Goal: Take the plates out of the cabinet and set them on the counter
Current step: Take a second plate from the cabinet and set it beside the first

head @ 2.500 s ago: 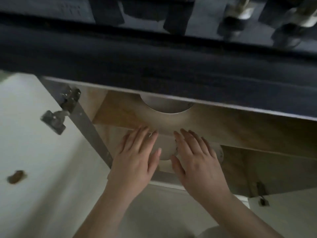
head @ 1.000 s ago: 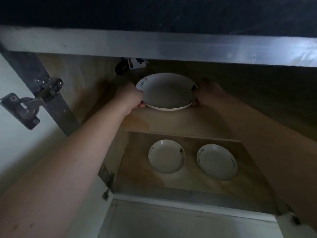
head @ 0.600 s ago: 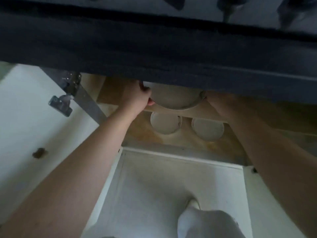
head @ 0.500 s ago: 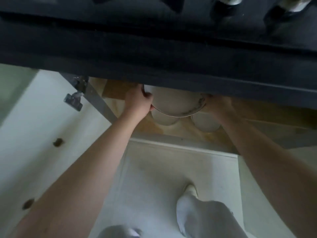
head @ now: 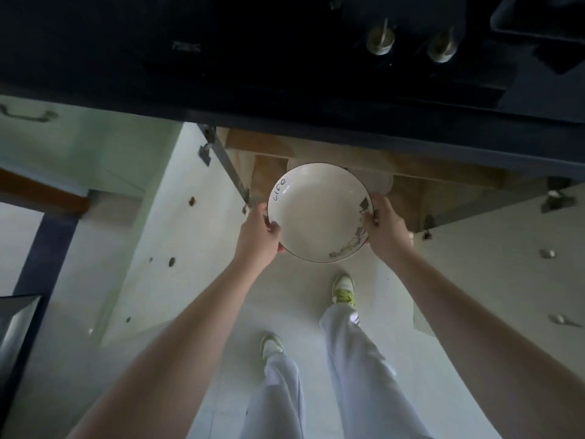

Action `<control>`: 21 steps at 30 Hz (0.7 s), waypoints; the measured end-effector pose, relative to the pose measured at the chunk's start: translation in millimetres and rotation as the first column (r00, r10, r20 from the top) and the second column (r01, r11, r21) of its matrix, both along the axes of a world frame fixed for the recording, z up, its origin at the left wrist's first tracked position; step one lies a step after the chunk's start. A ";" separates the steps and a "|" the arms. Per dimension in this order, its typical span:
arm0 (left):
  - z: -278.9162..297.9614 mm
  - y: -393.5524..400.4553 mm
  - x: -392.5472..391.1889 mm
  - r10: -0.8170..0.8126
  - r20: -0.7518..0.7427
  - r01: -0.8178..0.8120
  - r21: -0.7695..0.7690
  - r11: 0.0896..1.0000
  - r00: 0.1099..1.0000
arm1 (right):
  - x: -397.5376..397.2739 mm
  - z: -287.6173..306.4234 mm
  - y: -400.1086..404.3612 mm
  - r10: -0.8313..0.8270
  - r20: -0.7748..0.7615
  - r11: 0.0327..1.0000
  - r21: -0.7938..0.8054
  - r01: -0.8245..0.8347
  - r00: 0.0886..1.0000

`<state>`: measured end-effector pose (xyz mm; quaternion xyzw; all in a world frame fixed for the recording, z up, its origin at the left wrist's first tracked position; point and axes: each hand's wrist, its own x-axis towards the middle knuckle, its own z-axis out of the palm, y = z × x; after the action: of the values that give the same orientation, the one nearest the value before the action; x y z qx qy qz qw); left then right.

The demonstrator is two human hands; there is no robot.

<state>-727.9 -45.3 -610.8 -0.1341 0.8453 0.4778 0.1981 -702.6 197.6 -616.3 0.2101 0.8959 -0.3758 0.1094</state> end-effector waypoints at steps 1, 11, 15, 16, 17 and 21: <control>10.6 -5.1 11.9 -0.007 0.008 0.007 -0.003 1.000 1.000 | 13.1 11.8 -5.0 0.000 -0.008 1.000 -0.003 0.000 1.000; 143.5 -41.4 95.7 -0.118 -0.131 0.122 0.024 0.992 0.984 | 118.8 153.2 -24.0 -0.084 -0.117 0.989 -0.134 0.069 0.990; 193.5 -43.5 115.4 -0.079 -0.212 0.087 0.027 0.996 0.974 | 137.1 215.2 -25.4 -0.062 -0.177 0.991 -0.131 0.039 0.982; 205.1 -43.4 119.5 -0.065 -0.228 0.071 0.018 0.997 0.972 | 140.0 228.9 -25.4 -0.043 -0.181 0.993 -0.117 0.022 0.982; 215.8 -42.7 123.3 -0.045 -0.242 0.051 0.023 0.998 0.969 | 142.1 242.1 -24.5 -0.025 -0.190 0.995 -0.102 0.005 0.981; 254.2 -45.5 143.2 0.062 -0.277 -0.037 0.093 0.995 0.959 | 146.3 283.9 -22.2 0.039 -0.246 0.992 -0.109 -0.068 0.969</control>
<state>-584.6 -90.9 -356.6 -0.0776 0.8395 0.5331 0.0704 -556.3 175.4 -332.4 0.1316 0.8843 -0.4474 0.0211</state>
